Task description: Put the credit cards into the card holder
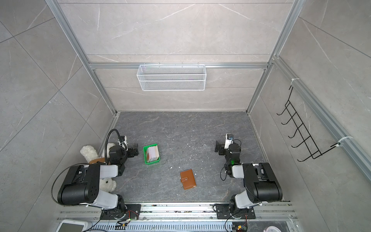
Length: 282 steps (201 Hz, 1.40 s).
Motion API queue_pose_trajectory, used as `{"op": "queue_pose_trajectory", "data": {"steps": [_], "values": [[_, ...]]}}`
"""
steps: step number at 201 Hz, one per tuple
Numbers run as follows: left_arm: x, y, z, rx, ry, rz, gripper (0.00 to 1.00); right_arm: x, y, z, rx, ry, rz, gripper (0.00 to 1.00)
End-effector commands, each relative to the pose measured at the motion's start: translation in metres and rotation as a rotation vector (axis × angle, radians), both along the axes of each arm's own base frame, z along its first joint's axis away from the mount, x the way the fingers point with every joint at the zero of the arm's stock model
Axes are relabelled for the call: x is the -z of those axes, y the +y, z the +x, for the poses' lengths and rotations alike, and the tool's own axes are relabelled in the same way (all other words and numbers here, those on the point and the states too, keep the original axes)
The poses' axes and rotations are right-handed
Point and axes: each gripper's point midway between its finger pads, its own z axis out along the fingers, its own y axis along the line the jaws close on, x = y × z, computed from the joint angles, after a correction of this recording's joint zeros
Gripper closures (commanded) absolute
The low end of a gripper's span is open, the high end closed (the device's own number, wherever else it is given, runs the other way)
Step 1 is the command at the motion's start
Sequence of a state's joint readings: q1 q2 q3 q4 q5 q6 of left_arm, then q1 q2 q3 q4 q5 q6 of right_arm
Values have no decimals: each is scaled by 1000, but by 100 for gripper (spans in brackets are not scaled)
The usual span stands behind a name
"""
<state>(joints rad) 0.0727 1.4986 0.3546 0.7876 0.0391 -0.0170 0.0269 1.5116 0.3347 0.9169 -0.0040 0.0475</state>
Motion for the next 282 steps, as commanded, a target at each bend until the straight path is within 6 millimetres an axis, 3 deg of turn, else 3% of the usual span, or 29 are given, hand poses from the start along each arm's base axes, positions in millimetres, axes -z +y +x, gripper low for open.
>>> {"op": "queue_pose_trajectory", "data": {"steps": [1,134,199,282], "values": [[-14,0,8,13,-54,16,0,-2,1,4,-5,-2,-19,0],[-16,-1,7,20,-63,24,0,-3,1,4,-4,-5,-16,0],[-22,-11,-2,69,-112,37,0,-9,-7,-7,42,-67,-13,0],[-43,-10,-10,36,-116,50,0,-28,-9,-17,55,-112,-9,0]]}}
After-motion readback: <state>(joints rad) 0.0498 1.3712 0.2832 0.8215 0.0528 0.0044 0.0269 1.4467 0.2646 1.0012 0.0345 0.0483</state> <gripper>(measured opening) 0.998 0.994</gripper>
